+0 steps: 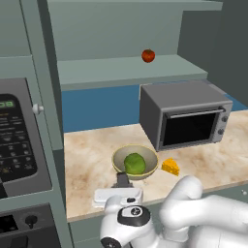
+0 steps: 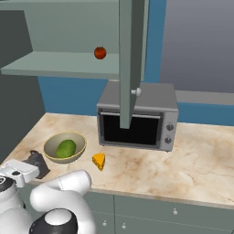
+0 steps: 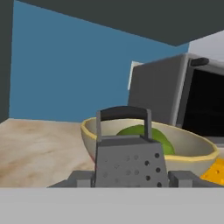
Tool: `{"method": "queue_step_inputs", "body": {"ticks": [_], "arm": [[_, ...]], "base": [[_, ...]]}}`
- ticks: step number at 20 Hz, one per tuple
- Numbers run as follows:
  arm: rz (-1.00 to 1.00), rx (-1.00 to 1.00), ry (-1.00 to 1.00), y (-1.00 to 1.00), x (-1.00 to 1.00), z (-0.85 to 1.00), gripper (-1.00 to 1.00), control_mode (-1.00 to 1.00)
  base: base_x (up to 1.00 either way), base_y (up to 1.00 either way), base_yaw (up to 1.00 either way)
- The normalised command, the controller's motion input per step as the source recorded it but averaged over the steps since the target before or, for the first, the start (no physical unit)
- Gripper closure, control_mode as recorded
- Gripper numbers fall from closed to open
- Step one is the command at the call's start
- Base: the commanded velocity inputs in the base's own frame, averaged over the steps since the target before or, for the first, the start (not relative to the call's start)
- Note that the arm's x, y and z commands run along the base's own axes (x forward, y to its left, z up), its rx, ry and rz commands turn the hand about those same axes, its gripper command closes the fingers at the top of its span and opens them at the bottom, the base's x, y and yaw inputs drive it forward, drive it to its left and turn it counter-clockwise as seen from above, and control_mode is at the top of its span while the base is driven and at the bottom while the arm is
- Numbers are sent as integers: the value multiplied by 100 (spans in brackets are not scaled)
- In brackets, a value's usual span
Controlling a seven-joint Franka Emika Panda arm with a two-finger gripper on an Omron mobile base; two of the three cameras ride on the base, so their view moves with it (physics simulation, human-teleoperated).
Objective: Pick the cheese from the fridge and the cheese grater from the cabinet and place them next to the salad bowl.
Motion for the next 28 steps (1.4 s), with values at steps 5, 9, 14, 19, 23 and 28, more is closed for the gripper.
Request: {"method": "queue_step_inputs", "body": {"ticks": [5,9,14,19,23,28], "arm": [[0,3,-1,-3,2,-36,-100,-100],[0,3,-7,-18,1,-20,-100,-100],[0,3,-14,-43,10,-8,-100,-100],[0,9,-12,-23,5,5,-100,-100],[0,9,-11,0,-4,53,-100,-100],[0,5,-14,0,-18,86,-100,-100]], "base": [[0,0,0],[0,0,0],[0,0,0],[0,0,0],[0,0,0],[0,0,0]]}}
